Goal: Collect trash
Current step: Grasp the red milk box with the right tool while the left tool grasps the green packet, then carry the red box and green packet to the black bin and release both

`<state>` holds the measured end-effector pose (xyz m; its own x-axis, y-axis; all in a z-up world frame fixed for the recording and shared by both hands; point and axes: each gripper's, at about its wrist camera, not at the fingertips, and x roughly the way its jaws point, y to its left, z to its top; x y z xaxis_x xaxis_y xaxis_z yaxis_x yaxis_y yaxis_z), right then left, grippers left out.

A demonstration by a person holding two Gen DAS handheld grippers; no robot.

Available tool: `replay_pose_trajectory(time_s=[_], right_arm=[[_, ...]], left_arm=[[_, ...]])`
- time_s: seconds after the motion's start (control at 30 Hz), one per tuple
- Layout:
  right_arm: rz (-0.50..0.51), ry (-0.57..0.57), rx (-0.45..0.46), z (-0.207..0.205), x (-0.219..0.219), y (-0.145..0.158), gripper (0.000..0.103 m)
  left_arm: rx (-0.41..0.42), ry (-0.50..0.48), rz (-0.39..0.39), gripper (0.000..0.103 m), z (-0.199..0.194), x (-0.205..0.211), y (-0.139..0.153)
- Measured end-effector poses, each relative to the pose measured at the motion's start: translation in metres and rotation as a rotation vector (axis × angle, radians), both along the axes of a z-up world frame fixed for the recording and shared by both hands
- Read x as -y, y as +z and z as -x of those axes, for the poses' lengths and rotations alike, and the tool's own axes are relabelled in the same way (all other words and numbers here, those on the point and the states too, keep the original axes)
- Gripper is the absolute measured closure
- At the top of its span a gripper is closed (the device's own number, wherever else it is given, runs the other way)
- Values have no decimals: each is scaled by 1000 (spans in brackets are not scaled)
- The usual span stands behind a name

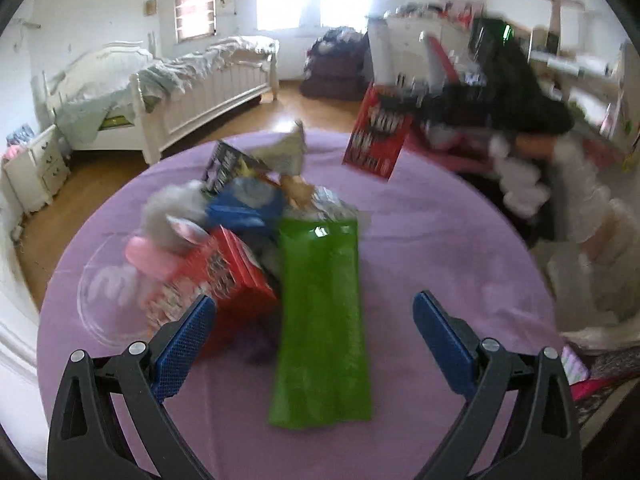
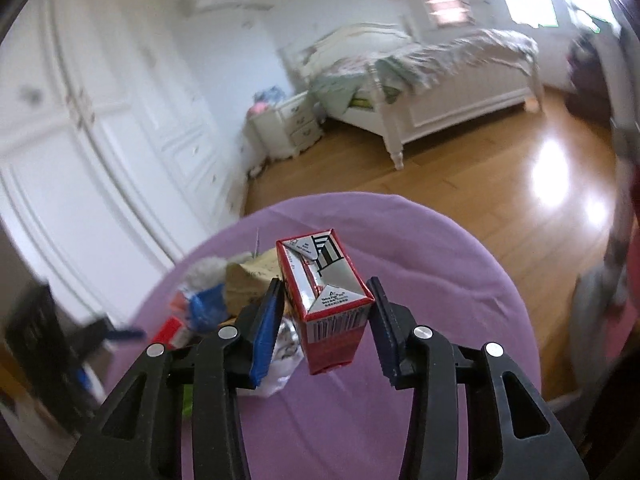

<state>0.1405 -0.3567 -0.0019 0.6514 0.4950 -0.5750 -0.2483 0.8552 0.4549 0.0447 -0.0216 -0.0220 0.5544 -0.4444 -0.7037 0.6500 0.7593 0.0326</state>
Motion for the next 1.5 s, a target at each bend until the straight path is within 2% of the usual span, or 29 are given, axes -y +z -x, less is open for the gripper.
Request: replay_pose_trajectory(time_s=[0.07, 0.17, 0.2, 0.27, 0.3, 0.33, 0.37, 0.43, 0.53, 0.6, 0.63, 0.67, 0.73, 0.83, 0.87, 0.9, 0.93, 0.97, 1.0, 1.03, 1.07, 1.13, 1.4, 1.5], right_arm=[[-27, -16, -4, 11, 5, 2, 61], [-51, -19, -6, 26, 11, 4, 61], [-52, -20, -6, 30, 12, 5, 61], [-58, -21, -11, 38, 15, 4, 61], [-62, -22, -14, 41, 16, 3, 61], [-68, -25, -19, 46, 19, 1, 61], [-72, -23, -25, 49, 22, 1, 61], [-71, -20, -43, 53, 25, -3, 61], [-61, -3, -65, 55, 21, -9, 61], [-71, 22, -89, 61, 21, -13, 60], [-53, 25, -111, 65, 21, -15, 45], [-31, 20, -126, 66, 19, -16, 26], [15, 20, -147, 75, 13, -21, 23], [53, 100, -186, 84, -8, -27, 23], [97, 125, -200, 88, -19, -31, 25], [154, 127, -209, 91, -27, -34, 31], [204, 121, -218, 94, -33, -38, 49], [218, 112, -208, 98, -36, -39, 49], [204, 108, -206, 100, -35, -37, 54], [189, 111, -204, 101, -33, -34, 64], [170, 105, -192, 103, -29, -30, 67], [101, 71, -172, 108, -12, -21, 71], [-244, -46, -147, 118, 81, -1, 71], [-306, -126, -127, 129, 126, 4, 71]], left_arm=[[1, 2, -73, 5, -1, 12, -10], [-42, 43, -140, 5, -9, 27, -26], [-24, 58, -167, 5, -12, 32, -29], [-21, 74, -169, 9, -12, 37, -28], [-21, 102, -149, 12, -17, 35, -27], [-19, 120, -134, 28, -19, 34, -25], [-38, 128, -115, 57, -21, 31, -24], [-115, 163, -70, 57, -32, 26, -28], [-100, 187, -76, 63, -31, 24, -27], [-95, 184, -49, 68, -19, 23, -21], [-85, 184, -34, 68, -11, 22, -17], [-75, 188, -29, 68, -6, 23, -14], [-51, 202, -6, 68, 10, 23, -7], [-51, 213, 46, 68, 29, 28, 2], [-52, 217, 50, 68, 33, 29, 2], [-52, 219, 51, 68, 38, 34, 3], [-54, 223, 58, 68, 40, 36, 4], [-58, 226, 67, 68, 45, 38, 5], [-61, 230, 79, 68, 49, 39, 5], [-66, 233, 97, 68, 51, 39, 7], [-68, 234, 114, 68, 54, 39, 11], [-67, 228, 138, 68, 59, 41, 16], [-45, 168, 203, 68, 56, 80, 36], [-65, 115, 229, 68, 50, 108, 38]])
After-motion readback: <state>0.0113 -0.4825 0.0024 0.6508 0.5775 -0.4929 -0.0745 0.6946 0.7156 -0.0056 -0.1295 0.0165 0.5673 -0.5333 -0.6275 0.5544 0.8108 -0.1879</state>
